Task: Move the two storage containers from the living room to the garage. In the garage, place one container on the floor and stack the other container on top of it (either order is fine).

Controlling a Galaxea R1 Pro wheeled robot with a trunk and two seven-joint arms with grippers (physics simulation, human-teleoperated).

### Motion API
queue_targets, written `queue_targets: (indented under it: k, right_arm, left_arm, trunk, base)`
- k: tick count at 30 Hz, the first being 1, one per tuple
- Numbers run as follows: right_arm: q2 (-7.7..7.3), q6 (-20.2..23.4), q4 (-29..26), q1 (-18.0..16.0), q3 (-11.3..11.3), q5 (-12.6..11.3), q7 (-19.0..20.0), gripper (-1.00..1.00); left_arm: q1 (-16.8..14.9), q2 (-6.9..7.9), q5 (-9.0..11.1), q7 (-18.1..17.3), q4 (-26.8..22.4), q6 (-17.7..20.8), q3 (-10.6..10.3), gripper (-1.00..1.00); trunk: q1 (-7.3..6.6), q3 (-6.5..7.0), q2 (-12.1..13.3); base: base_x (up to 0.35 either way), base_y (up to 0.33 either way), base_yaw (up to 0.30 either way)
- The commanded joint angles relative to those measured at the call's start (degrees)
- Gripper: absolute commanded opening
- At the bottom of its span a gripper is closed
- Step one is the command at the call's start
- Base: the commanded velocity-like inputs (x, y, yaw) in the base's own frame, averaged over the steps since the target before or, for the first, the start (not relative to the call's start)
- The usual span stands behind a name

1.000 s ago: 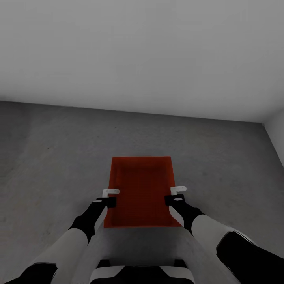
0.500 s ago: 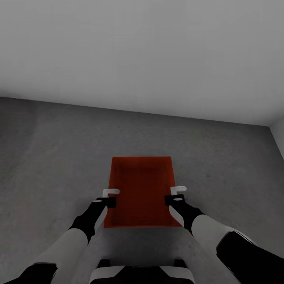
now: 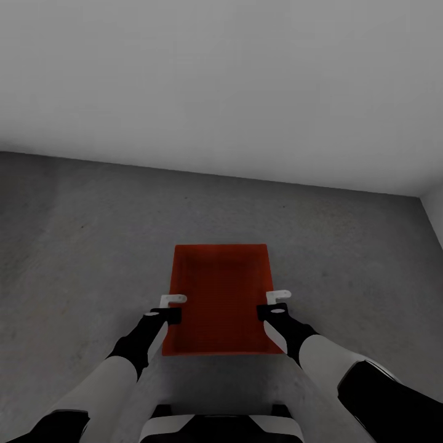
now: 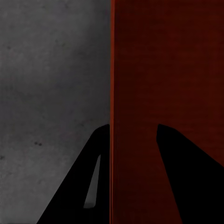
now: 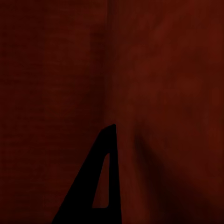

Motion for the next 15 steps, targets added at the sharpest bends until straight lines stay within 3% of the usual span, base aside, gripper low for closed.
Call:
queue_targets:
  k: [1, 15]
  right_arm:
    - [-1.17, 0.5, -0.3, -0.1, -1.2, 2.0, -1.4, -1.0]
    - [-1.17, 0.5, -0.3, -0.1, -1.2, 2.0, -1.4, -1.0]
  left_arm:
    - [0.0, 0.02, 1.4, 0.0, 1.0, 2.0, -0.6, -1.0]
    - [0.0, 0.08, 1.4, 0.0, 1.0, 2.0, -0.6, -1.0]
  trunk:
    - [0.0, -0.02, 0.0]
    - [0.0, -0.02, 0.0]
  base:
    - [0.0, 0.0, 0.0]
    - [0.0, 0.0, 0.0]
